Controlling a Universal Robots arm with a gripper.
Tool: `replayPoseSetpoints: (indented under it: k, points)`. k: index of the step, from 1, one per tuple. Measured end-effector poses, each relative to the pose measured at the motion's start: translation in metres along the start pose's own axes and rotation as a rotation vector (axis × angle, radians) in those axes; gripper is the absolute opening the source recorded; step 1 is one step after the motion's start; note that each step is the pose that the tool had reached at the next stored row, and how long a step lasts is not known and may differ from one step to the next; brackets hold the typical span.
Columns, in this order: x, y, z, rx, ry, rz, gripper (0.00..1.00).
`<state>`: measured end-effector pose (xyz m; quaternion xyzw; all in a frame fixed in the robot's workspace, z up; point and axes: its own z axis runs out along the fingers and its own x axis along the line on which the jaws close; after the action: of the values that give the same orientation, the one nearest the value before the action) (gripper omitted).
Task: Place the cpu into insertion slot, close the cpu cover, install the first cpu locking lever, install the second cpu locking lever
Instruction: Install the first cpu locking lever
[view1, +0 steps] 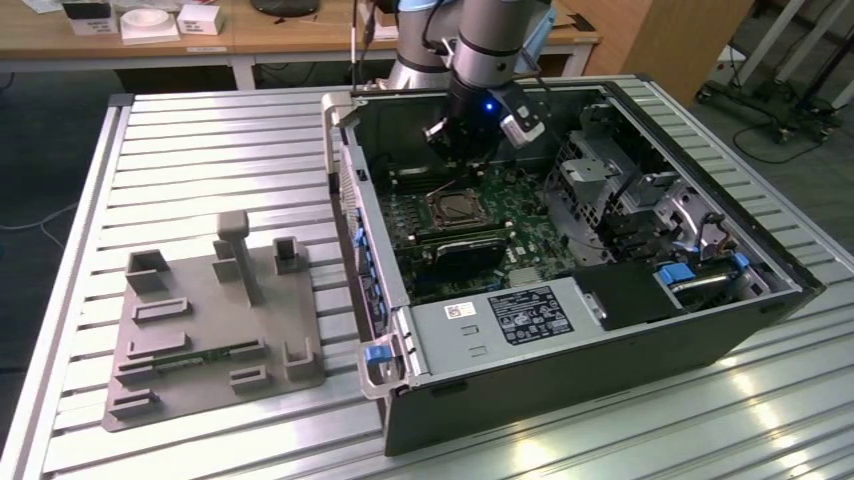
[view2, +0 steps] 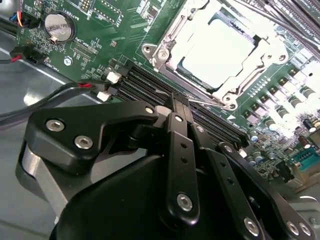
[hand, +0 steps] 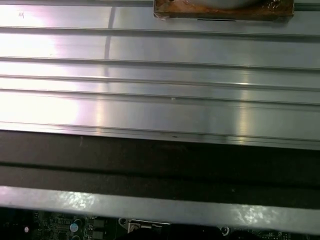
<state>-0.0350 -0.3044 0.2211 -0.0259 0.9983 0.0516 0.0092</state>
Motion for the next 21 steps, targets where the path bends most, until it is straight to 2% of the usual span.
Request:
replayPoseSetpoints:
  k: [21]
  points:
    - [-0.0073, 0.0003, 0.0138, 0.0000, 0.0000, -0.001, 0.11]
